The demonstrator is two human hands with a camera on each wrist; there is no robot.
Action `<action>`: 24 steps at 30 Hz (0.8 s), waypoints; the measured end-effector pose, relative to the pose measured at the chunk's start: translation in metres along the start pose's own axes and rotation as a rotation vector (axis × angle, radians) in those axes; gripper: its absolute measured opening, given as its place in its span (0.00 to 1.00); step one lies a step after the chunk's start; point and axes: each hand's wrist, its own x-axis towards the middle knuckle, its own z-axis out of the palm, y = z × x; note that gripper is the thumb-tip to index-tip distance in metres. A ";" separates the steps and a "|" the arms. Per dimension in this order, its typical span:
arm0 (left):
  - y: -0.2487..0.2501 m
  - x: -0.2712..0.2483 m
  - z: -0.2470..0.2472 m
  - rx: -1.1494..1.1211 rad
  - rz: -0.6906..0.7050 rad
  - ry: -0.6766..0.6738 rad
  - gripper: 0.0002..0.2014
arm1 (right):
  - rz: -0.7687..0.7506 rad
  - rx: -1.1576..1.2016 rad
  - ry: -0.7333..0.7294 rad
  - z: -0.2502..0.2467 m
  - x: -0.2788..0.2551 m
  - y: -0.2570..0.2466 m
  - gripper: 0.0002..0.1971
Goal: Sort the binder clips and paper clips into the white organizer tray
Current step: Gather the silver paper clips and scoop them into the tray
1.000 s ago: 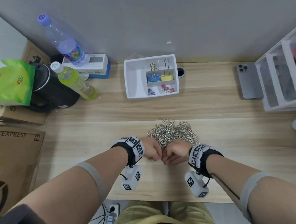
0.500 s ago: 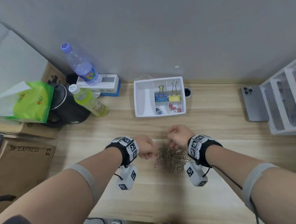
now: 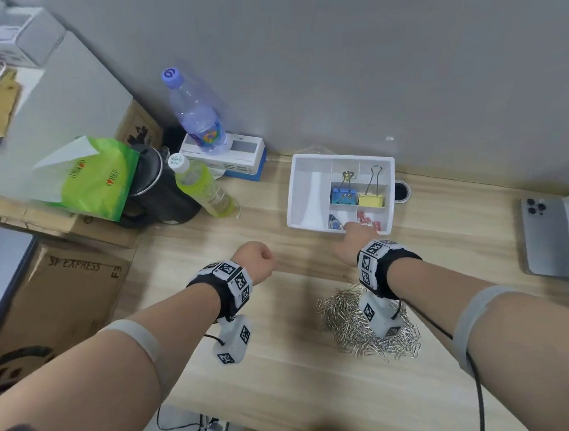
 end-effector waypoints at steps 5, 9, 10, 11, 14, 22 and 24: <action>0.004 0.000 -0.005 0.031 0.039 0.209 0.05 | -0.069 -0.056 -0.060 0.001 -0.004 -0.007 0.24; 0.014 0.000 -0.015 0.133 0.132 0.317 0.03 | -0.168 -0.192 -0.084 0.009 -0.013 -0.009 0.21; 0.014 -0.001 -0.018 0.185 0.163 0.362 0.04 | -0.188 -0.223 -0.091 0.012 -0.016 -0.010 0.19; 0.015 -0.002 -0.021 0.244 0.189 0.411 0.06 | -0.202 -0.246 -0.101 0.015 -0.019 -0.010 0.16; 0.012 -0.008 -0.026 0.484 0.147 0.478 0.15 | -0.231 -0.272 -0.152 0.027 -0.029 -0.014 0.13; -0.016 -0.029 -0.020 0.576 -0.157 0.160 0.22 | -0.318 -0.347 -0.241 0.053 -0.048 -0.014 0.29; -0.025 -0.035 -0.016 0.530 -0.170 0.074 0.20 | -0.350 -0.323 -0.243 0.057 -0.054 -0.011 0.29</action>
